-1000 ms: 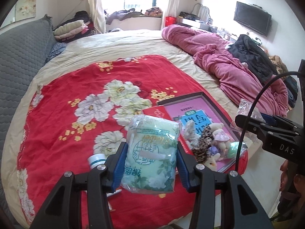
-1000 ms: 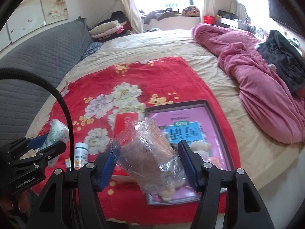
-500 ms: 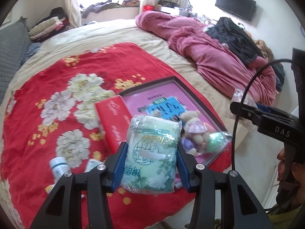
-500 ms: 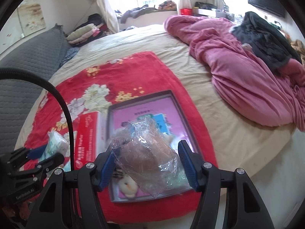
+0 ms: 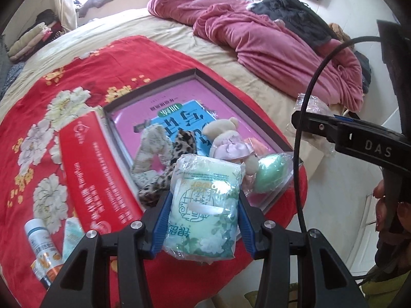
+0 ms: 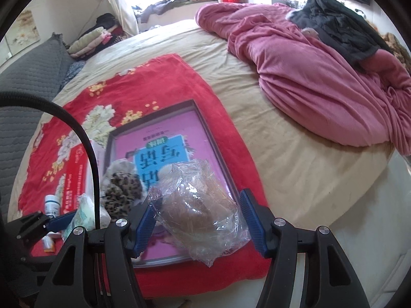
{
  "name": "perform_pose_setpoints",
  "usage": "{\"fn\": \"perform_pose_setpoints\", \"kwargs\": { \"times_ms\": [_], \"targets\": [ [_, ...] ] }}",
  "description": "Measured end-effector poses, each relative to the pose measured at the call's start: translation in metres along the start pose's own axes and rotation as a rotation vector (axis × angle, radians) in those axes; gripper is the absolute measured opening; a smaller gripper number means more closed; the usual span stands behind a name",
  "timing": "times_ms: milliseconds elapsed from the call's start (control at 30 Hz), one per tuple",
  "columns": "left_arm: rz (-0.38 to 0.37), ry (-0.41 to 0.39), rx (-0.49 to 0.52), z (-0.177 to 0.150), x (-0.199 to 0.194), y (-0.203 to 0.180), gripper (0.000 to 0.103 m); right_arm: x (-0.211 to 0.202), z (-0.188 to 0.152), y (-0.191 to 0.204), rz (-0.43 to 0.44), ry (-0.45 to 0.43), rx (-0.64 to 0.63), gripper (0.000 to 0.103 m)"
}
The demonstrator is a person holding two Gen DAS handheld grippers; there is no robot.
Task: Organize soft objects
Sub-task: 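Lower the clear bag into the tray and open the right tool while the left tool lowers the packet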
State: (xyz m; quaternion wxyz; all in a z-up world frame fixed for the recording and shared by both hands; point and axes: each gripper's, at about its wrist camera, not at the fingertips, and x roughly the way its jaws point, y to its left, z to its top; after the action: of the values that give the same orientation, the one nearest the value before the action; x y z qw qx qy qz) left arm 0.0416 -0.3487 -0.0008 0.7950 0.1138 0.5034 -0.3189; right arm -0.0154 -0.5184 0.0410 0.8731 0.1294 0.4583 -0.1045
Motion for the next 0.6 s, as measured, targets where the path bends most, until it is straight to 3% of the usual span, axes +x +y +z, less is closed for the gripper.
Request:
{"fn": "perform_pose_setpoints", "kwargs": {
  "times_ms": [600],
  "targets": [
    [0.021, 0.036, -0.052, 0.025, 0.047, 0.026, 0.049, 0.063, 0.009, 0.001, -0.008, 0.071, -0.02, 0.065]
  ]
}}
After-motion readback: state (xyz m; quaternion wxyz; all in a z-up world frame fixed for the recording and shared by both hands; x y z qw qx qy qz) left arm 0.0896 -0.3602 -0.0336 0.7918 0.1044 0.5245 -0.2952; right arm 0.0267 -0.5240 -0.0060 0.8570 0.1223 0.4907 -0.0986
